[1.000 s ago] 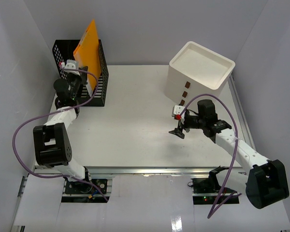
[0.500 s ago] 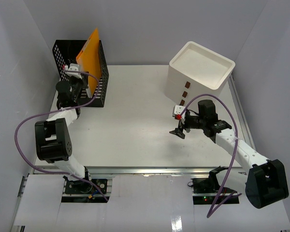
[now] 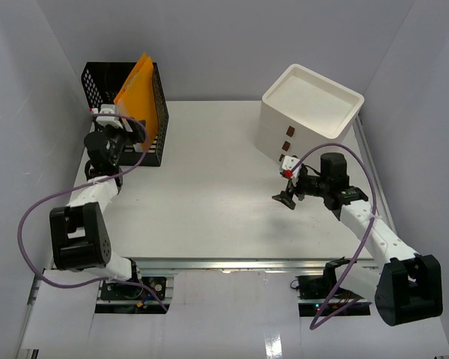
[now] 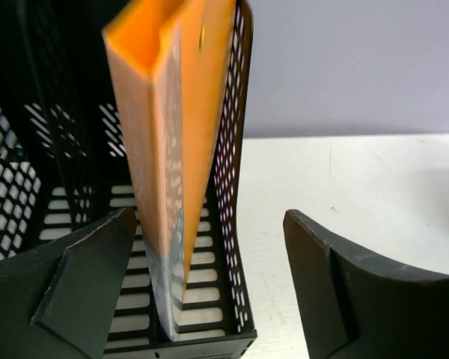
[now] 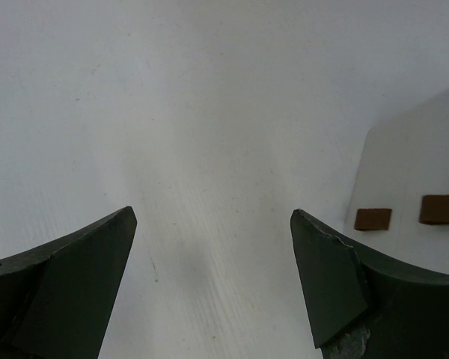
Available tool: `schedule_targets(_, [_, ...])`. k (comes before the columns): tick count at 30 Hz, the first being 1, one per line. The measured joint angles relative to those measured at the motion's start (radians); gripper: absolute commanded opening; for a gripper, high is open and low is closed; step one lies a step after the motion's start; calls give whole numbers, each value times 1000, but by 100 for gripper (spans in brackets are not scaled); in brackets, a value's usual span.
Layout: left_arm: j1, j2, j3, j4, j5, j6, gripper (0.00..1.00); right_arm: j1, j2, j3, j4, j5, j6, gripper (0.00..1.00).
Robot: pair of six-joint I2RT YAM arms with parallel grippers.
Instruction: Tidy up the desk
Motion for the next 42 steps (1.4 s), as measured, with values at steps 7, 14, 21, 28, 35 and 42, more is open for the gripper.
schedule_targets(7, [0, -327, 38, -305, -77, -126, 98, -184, -101, 3, 0, 30, 100, 90])
schedule_targets(14, [2, -642, -36, -436, 56, -274, 98, -279, -150, 4, -3, 73, 238, 90])
schedule_targets(21, [-9, -742, -225, -437, 362, -405, 98, -283, -194, 3, -27, 125, 365, 90])
schedule_targets(28, [-156, -741, -319, -424, 503, -401, 98, -284, -209, -37, -31, 170, 454, 90])
schedule_targets(35, [-227, -742, -378, -439, 536, -354, 98, -302, -241, -65, -38, 203, 502, 90])
schedule_targets(42, [-240, -772, -379, -450, 536, -309, 98, -320, -272, -68, -32, 229, 543, 90])
